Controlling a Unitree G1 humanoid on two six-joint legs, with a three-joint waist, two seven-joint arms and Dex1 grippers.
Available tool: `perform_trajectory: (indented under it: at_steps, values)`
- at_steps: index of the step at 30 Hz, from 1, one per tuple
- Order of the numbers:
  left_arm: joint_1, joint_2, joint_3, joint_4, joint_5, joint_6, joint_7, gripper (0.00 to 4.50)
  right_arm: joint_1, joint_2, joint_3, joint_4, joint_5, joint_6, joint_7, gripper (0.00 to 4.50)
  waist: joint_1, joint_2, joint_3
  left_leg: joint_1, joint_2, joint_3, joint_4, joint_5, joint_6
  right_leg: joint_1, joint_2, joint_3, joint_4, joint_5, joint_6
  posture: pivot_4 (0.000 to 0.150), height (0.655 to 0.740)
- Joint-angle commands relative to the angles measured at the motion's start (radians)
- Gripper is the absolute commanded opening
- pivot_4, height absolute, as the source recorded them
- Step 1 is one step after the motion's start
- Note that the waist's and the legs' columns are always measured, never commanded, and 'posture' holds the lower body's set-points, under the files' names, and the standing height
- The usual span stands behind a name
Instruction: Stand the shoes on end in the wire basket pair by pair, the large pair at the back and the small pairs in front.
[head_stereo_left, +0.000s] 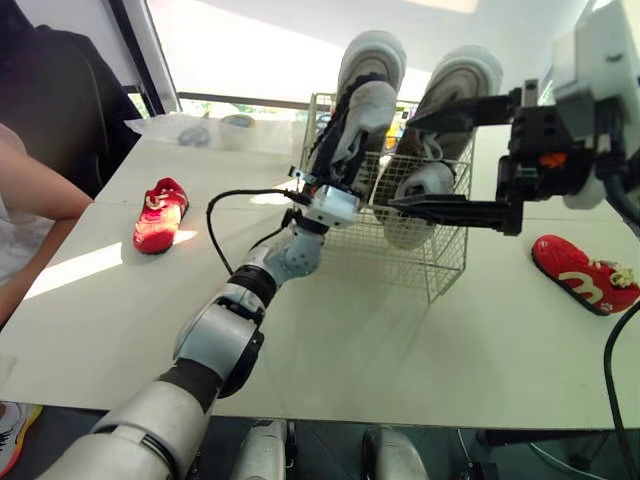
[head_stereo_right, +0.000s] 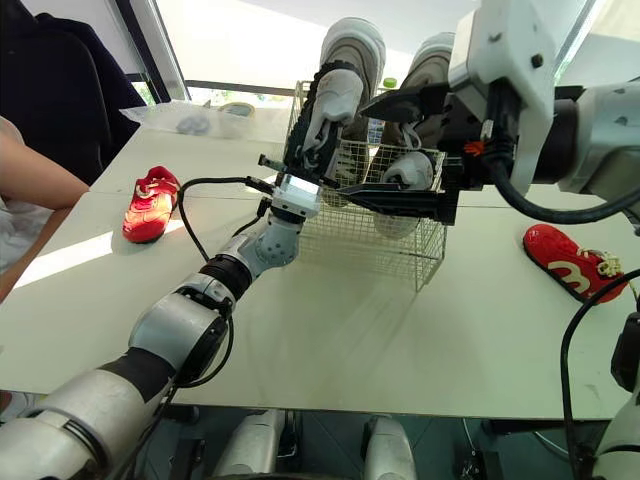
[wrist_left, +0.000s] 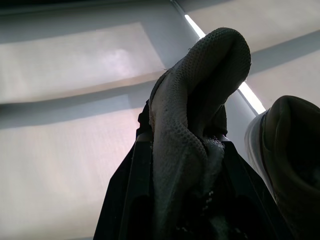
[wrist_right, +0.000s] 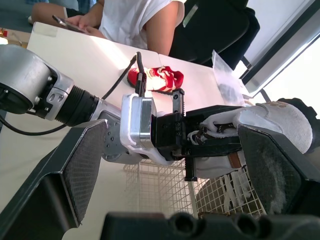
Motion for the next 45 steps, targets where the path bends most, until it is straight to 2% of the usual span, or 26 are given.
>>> perform_trajectory:
  at_steps: [1,9,20,28,31,35,36,40,45]
  values:
    - [-0.061,-0.005,0.003,0.007,-0.021,0.0,0.029,0.76,-0.021,-0.015,-0.029,-0.012,0.008,0.0,-0.008,4.5,0.0,-0.001,0.001,0.0,0.0,0.0,0.0,0.0,0.0,0.0,0.0,0.0,0.0,0.0,0.0,0.15,0.74]
    - [-0.111,0.009,0.045,-0.018,-0.106,-0.062,-0.006,0.76,-0.001,-0.01,-0.039,-0.029,0.011,0.0,-0.028,4.5,-0.001,-0.001,0.001,-0.016,-0.001,0.002,0.001,0.0,0.004,-0.011,-0.001,0.0,0.0,0.001,0.0,0.15,0.74]
    - [-0.043,-0.079,0.136,0.083,-0.345,0.032,-0.303,0.76,-0.006,-0.011,-0.034,-0.035,0.018,0.0,-0.034,4.5,-0.001,-0.001,0.001,-0.015,-0.001,0.002,0.003,0.0,0.006,-0.008,-0.001,0.0,0.0,0.001,0.0,0.15,0.74]
    - [0.033,-0.132,0.216,0.1,-0.492,0.12,-0.551,0.76,-0.002,-0.025,-0.047,-0.044,0.029,0.011,-0.038,4.5,-0.001,-0.001,0.001,-0.006,-0.001,0.002,0.004,-0.002,0.004,-0.002,-0.001,0.0,-0.001,0.001,0.0,0.15,0.74]
    - [0.064,-0.137,0.234,0.088,-0.525,0.12,-0.622,2.16,0.007,-0.027,-0.057,-0.049,0.034,0.013,-0.043,4.5,-0.002,-0.001,0.001,0.002,-0.001,0.002,0.003,-0.003,0.005,0.005,-0.001,0.0,-0.003,0.001,-0.001,0.15,0.74]
    - [0.108,-0.154,0.256,0.054,-0.578,0.104,-0.714,4.24,0.018,-0.022,-0.064,-0.055,0.036,0.011,-0.053,4.5,0.001,-0.001,0.001,0.002,-0.001,0.001,0.003,-0.003,0.005,0.005,-0.001,-0.001,-0.002,0.001,-0.001,0.15,0.74]
    - [0.122,-0.156,0.257,0.043,-0.586,0.101,-0.735,4.47,0.021,-0.021,-0.065,-0.057,0.037,0.009,-0.056,4.5,0.0,-0.001,0.001,0.002,-0.001,0.001,0.003,-0.003,0.005,0.005,-0.001,0.0,-0.003,0.002,-0.003,0.15,0.74]
    - [0.206,-0.142,0.257,-0.054,-0.631,0.095,-0.823,4.47,0.041,-0.009,-0.07,-0.065,0.037,-0.002,-0.071,4.5,-0.003,0.0,0.001,0.003,-0.001,0.002,0.003,-0.003,0.005,0.005,-0.001,0.0,-0.003,0.002,-0.003,0.15,0.74]
    - [0.353,-0.096,0.234,-0.324,-0.718,0.23,-0.974,4.47,0.068,0.011,-0.073,-0.068,0.033,-0.026,-0.087,4.5,-0.007,0.0,0.001,0.002,0.0,0.002,0.003,-0.003,0.005,0.005,-0.001,0.0,-0.002,0.002,-0.003,0.15,0.74]
